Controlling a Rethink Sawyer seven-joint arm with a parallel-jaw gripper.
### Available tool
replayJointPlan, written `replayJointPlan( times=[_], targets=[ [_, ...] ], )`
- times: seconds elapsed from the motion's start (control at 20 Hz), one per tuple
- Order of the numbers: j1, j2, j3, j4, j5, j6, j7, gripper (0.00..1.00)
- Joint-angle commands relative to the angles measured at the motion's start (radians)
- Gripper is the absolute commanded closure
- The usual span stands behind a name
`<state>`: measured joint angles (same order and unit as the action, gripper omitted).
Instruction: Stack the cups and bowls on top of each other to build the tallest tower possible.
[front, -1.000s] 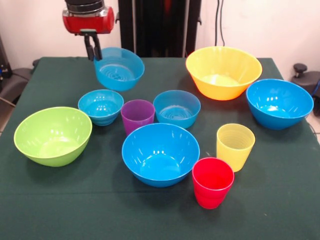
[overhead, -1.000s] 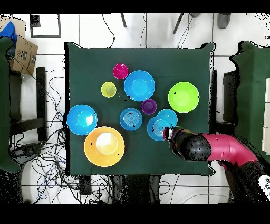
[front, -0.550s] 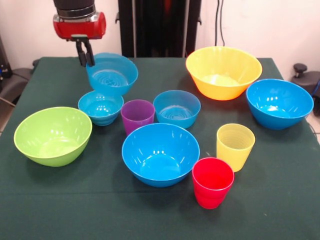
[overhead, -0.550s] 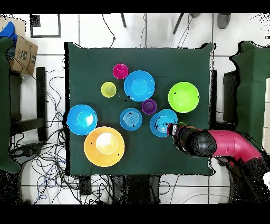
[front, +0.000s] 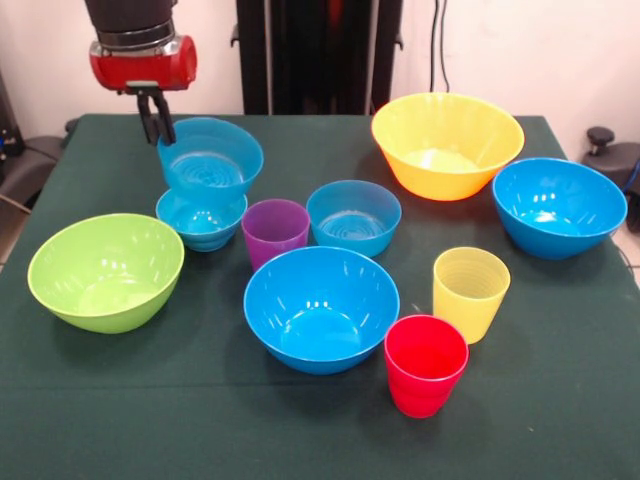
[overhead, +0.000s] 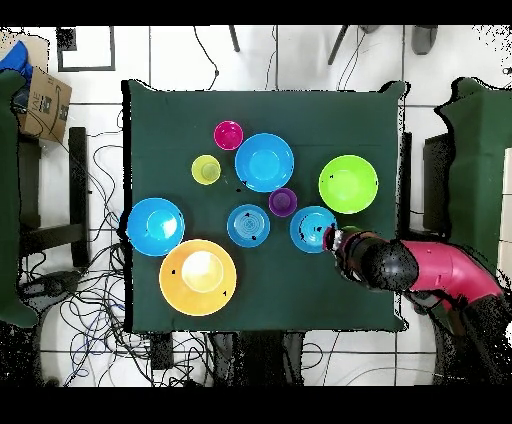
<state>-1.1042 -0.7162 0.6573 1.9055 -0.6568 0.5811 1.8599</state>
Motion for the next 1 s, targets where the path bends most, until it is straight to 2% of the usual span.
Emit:
replayJointPlan(
  times=[0.05,0.55,1.0],
  targets=[
    [0.015,0.062,0.044,-0.070,-0.117,0.100,-0.323,1.00],
    [0.007,0.108,0.052,-0.104,-0.153,0.087,-0.307,1.00],
    [0.014,0.129,0.047,-0.096,-0.181,0.050,-0.277,1.00]
  ],
)
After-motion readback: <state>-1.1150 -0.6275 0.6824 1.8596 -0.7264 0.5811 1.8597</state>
